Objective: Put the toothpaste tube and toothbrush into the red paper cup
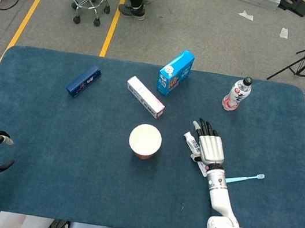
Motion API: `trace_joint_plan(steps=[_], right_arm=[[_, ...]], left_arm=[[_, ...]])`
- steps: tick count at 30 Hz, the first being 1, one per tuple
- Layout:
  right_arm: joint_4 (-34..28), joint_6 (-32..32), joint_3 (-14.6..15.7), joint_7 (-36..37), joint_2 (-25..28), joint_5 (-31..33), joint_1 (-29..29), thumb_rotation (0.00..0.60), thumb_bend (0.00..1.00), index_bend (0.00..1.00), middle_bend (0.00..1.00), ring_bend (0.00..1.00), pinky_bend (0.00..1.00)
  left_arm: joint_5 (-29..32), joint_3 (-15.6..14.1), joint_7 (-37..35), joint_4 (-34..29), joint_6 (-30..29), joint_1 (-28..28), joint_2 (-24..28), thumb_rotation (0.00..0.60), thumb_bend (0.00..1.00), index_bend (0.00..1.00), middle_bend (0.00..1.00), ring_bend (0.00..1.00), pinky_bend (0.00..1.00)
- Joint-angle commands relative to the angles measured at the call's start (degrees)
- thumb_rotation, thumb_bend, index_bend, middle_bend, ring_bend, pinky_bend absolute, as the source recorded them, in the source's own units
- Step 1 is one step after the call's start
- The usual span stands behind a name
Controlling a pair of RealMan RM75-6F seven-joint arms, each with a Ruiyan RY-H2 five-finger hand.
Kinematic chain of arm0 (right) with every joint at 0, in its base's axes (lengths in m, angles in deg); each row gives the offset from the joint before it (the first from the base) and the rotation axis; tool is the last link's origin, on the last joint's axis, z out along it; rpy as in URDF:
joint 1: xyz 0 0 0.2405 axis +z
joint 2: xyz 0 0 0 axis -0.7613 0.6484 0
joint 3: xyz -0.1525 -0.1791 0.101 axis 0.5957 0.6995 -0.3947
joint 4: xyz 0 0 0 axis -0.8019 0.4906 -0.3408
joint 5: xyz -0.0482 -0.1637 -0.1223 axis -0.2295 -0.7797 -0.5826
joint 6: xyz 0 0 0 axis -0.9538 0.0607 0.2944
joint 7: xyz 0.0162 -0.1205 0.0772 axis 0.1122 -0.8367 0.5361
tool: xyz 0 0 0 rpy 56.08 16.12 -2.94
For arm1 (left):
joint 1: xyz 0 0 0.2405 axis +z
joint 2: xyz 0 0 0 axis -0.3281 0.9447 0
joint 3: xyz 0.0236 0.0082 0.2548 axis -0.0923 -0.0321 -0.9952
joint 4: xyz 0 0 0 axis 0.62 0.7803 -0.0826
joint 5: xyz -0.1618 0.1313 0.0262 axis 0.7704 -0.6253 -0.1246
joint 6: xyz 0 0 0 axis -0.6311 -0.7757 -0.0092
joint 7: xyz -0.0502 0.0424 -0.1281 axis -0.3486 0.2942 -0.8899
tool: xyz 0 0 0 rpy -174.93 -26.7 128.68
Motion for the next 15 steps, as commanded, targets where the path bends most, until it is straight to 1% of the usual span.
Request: trace_joint_plan(steps=[1,10,15], right_arm=[[0.34,-0.03,0.03,-0.4,0.61,0.3,-0.15,0.6,0.0,0.0,0.0,0.0,0.24],[0.54,0.31,-0.53,-1.51,3.73,1.76,-0.98,0.6,0.0,0.0,0.0,0.0,0.24],[2.97,-1.72,-1.2,-1.62,4.99,3.59,-0.71,0.6,0.0,0.0,0.0,0.0,0.24]], left_arm=[[0.08,0.07,-0.03,0.09,0.03,-0.01,-0.08,0.6,0.15,0.44,0.37,0.37,0.42],[0.29,0.13,0.54,0.24,0.47,-0.11,-0.28,0.6,0.15,0.44,0.37,0.37,0.42],[0.44,0.17,0.89,0.32,0.73,-0.19,-0.47,0.6,0.15,0.44,0.37,0.37,0.42]])
